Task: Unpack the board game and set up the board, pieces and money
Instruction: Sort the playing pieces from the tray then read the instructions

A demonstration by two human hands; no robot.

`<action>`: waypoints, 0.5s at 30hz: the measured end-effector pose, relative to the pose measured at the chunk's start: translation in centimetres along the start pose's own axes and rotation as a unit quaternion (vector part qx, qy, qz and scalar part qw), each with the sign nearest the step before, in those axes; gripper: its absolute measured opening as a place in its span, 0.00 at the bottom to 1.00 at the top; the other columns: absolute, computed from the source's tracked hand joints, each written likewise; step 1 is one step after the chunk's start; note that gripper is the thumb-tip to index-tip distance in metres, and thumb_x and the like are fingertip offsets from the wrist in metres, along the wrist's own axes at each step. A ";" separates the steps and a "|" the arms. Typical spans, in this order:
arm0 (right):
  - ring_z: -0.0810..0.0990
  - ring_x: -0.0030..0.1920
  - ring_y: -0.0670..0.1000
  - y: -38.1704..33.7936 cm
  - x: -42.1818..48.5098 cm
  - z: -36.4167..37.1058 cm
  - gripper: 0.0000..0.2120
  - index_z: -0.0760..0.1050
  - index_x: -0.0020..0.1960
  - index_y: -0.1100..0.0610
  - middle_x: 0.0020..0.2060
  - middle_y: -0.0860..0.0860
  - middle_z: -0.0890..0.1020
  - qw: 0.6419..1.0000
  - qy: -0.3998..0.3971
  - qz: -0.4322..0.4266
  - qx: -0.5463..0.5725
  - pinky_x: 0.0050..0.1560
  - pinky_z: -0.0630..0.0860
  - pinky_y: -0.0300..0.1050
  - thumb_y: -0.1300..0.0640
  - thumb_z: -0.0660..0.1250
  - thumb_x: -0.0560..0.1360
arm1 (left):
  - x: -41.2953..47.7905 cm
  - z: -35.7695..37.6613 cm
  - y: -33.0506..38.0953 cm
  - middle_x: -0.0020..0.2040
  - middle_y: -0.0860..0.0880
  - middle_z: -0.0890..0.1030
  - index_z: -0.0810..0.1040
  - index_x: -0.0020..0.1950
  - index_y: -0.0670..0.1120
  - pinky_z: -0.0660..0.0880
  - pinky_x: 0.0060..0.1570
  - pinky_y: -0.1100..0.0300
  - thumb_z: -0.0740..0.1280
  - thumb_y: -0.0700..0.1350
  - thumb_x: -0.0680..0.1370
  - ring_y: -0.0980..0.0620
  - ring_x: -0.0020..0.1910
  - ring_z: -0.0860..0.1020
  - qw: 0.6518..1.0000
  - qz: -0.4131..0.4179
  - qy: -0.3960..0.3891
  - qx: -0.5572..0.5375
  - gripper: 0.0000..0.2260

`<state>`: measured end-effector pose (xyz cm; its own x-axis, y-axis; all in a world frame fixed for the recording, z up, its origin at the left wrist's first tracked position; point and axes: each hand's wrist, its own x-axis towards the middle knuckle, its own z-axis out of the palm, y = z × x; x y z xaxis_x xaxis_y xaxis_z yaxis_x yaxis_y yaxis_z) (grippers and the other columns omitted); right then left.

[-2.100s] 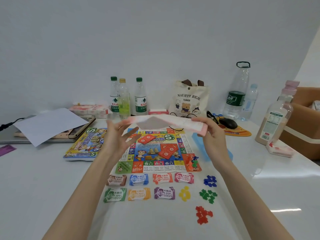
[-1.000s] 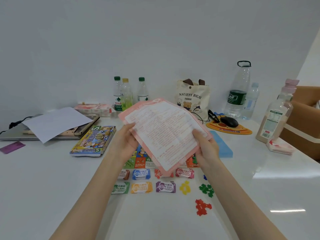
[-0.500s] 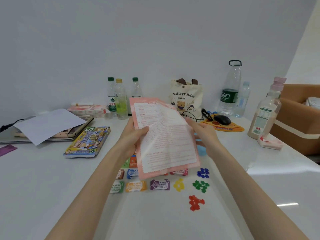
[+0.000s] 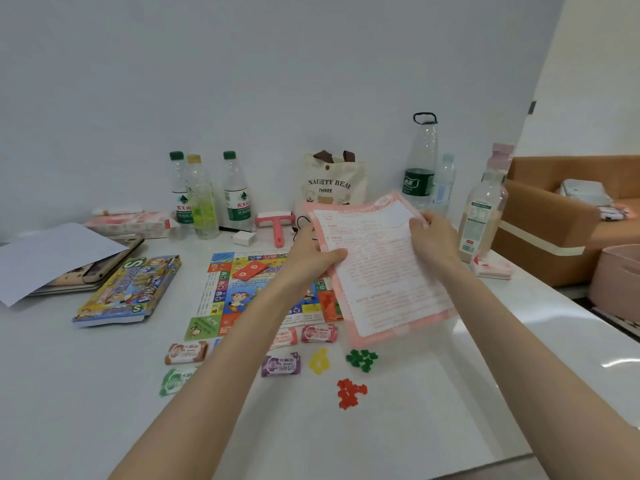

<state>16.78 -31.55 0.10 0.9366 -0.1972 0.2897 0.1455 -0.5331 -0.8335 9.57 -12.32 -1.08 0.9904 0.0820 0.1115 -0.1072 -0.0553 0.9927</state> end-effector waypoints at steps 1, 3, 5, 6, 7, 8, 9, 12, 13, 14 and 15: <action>0.76 0.51 0.54 0.8 0.5 -0.6 0.14 0.73 0.62 0.56 0.55 0.53 0.79 1.000 0.007 0.015 -0.007 0.51 0.72 0.48 0.55 0.55 0.81 | 0.1 1.1 0.1 0.59 0.47 0.80 0.62 0.72 0.47 0.81 0.41 0.59 0.68 0.33 0.75 0.49 0.53 0.81 1.000 0.001 -0.010 0.014 0.29; 0.76 0.55 0.55 2.5 1.1 -1.7 0.15 0.71 0.65 0.57 0.59 0.55 0.78 0.998 0.015 0.049 -0.018 0.55 0.72 0.51 0.55 0.54 0.82 | 0.5 2.8 0.1 0.63 0.45 0.78 0.58 0.74 0.48 0.81 0.37 0.62 0.69 0.32 0.74 0.48 0.57 0.79 0.999 0.008 -0.029 0.039 0.33; 0.75 0.59 0.57 4.1 1.2 -2.5 0.16 0.69 0.67 0.59 0.62 0.57 0.76 0.996 0.017 0.085 -0.036 0.57 0.71 0.51 0.55 0.53 0.82 | 0.6 4.4 0.0 0.64 0.46 0.77 0.57 0.75 0.49 0.81 0.37 0.63 0.68 0.30 0.73 0.48 0.60 0.77 0.997 0.014 -0.046 0.062 0.36; 0.74 0.61 0.58 5.1 1.3 -3.0 0.17 0.67 0.68 0.59 0.63 0.58 0.75 0.994 0.015 0.103 -0.041 0.58 0.70 0.52 0.56 0.52 0.82 | 0.7 5.2 -0.2 0.63 0.48 0.76 0.57 0.76 0.49 0.80 0.37 0.64 0.68 0.30 0.74 0.49 0.61 0.76 0.995 0.015 -0.059 0.075 0.36; 0.73 0.62 0.59 6.1 1.3 -3.3 0.18 0.66 0.69 0.60 0.65 0.58 0.74 0.991 0.009 0.122 -0.045 0.59 0.70 0.52 0.58 0.52 0.82 | 0.7 5.9 -0.5 0.64 0.48 0.74 0.57 0.76 0.48 0.80 0.38 0.64 0.67 0.31 0.74 0.49 0.61 0.75 0.993 0.014 -0.071 0.090 0.35; 0.72 0.64 0.60 6.8 1.1 -3.4 0.19 0.65 0.71 0.59 0.67 0.58 0.72 0.989 0.004 0.140 -0.046 0.61 0.69 0.53 0.59 0.52 0.81 | 0.7 6.4 -0.8 0.66 0.47 0.72 0.58 0.76 0.47 0.80 0.40 0.63 0.67 0.32 0.75 0.48 0.61 0.75 0.990 0.010 -0.084 0.111 0.33; 0.72 0.64 0.60 7.7 1.1 -3.6 0.20 0.64 0.72 0.59 0.67 0.58 0.72 0.987 0.001 0.154 -0.049 0.64 0.69 0.54 0.61 0.52 0.80 | 0.8 7.1 -1.3 0.68 0.46 0.70 0.60 0.75 0.48 0.80 0.42 0.62 0.68 0.34 0.75 0.48 0.61 0.75 0.986 0.004 -0.100 0.136 0.31; 0.72 0.63 0.60 9.7 0.9 -4.0 0.19 0.64 0.70 0.56 0.65 0.58 0.74 0.979 0.005 0.190 -0.072 0.65 0.67 0.59 0.60 0.53 0.79 | 1.0 8.3 -2.6 0.71 0.46 0.68 0.64 0.74 0.49 0.79 0.43 0.64 0.66 0.39 0.78 0.50 0.58 0.76 0.969 0.002 -0.125 0.215 0.26; 0.72 0.62 0.61 10.2 0.9 -4.1 0.19 0.65 0.69 0.57 0.64 0.58 0.74 0.976 0.004 0.201 -0.083 0.65 0.68 0.59 0.60 0.53 0.79 | 1.1 8.6 -2.9 0.71 0.46 0.68 0.63 0.74 0.49 0.78 0.44 0.63 0.65 0.40 0.78 0.50 0.57 0.76 0.964 0.006 -0.122 0.237 0.25; 0.73 0.62 0.60 10.8 0.9 -4.1 0.18 0.65 0.69 0.57 0.63 0.58 0.74 0.973 0.003 0.210 -0.090 0.64 0.68 0.59 0.59 0.53 0.79 | 1.2 8.8 -3.1 0.71 0.46 0.69 0.62 0.75 0.49 0.77 0.47 0.60 0.64 0.41 0.78 0.49 0.57 0.76 0.957 0.013 -0.118 0.264 0.25; 0.73 0.61 0.60 11.1 1.0 -4.1 0.18 0.65 0.68 0.57 0.62 0.58 0.74 0.973 0.003 0.214 -0.091 0.63 0.69 0.59 0.59 0.53 0.79 | 1.3 8.9 -3.3 0.71 0.46 0.70 0.60 0.75 0.49 0.76 0.49 0.58 0.63 0.40 0.79 0.48 0.59 0.76 0.948 0.023 -0.112 0.298 0.26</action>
<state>18.02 -41.02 -6.93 0.8974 -0.4369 -0.0624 -0.3165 -0.5386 -0.7809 11.97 -20.86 -4.58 0.9866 -0.1444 0.0756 -0.1489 -0.6108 0.7777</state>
